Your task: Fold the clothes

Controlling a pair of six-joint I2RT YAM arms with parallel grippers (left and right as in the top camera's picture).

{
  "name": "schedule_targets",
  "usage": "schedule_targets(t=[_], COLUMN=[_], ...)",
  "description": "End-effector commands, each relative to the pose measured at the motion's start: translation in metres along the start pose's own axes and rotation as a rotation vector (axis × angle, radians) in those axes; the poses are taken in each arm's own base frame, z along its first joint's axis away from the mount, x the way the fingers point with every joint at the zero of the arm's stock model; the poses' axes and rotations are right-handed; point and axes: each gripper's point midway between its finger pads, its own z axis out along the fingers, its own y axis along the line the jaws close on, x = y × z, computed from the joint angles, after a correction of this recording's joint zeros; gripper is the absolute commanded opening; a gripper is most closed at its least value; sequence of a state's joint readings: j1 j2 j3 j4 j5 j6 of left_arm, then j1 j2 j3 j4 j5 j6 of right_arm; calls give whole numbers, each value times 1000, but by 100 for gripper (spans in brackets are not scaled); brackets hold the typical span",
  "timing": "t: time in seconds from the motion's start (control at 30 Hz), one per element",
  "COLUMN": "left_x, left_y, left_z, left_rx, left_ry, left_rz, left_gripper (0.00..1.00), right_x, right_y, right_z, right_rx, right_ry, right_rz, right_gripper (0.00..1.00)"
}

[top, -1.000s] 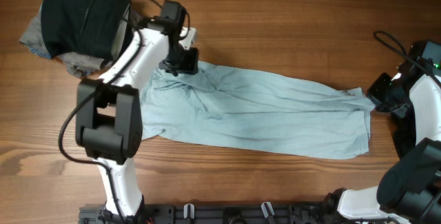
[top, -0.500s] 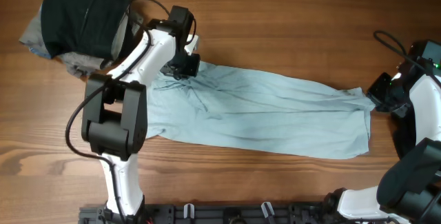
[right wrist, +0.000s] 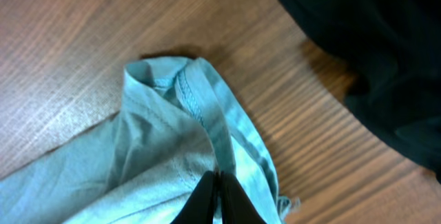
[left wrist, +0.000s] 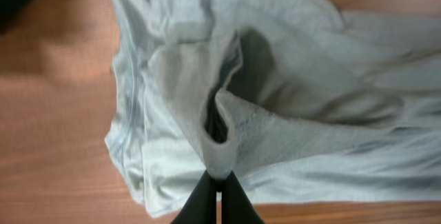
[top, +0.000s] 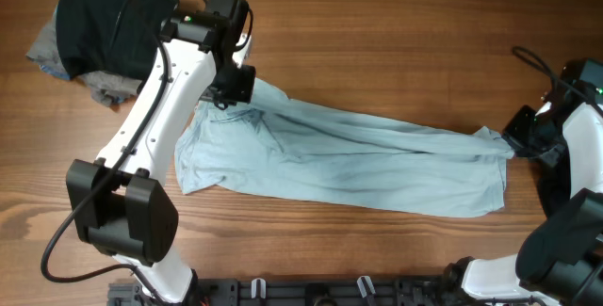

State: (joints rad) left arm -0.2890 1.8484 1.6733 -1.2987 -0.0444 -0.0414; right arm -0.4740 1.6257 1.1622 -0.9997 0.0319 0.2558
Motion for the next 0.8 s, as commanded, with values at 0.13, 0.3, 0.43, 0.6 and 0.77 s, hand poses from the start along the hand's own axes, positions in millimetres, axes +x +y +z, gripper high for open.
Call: schedule_targets(t=[0.13, 0.3, 0.43, 0.6, 0.77], left_x=[42, 60, 54, 28, 32], left_y=[1, -1, -2, -5, -5], left_z=[-1, 9, 16, 23, 62], left_rx=[-3, 3, 7, 23, 25], left_ry=[175, 247, 218, 111, 96], left_rz=[-74, -73, -74, -76, -80], left_gripper=[4, 4, 23, 52, 63], right_x=[-9, -12, -12, -9, 5], right_y=[-9, -7, -7, -2, 18], right_z=[-12, -12, -12, -8, 4], right_rx=[18, 9, 9, -24, -139], right_ry=[-43, -58, -57, -44, 32], right_rz=[3, 4, 5, 35, 33], right_gripper=[7, 16, 64, 81, 81])
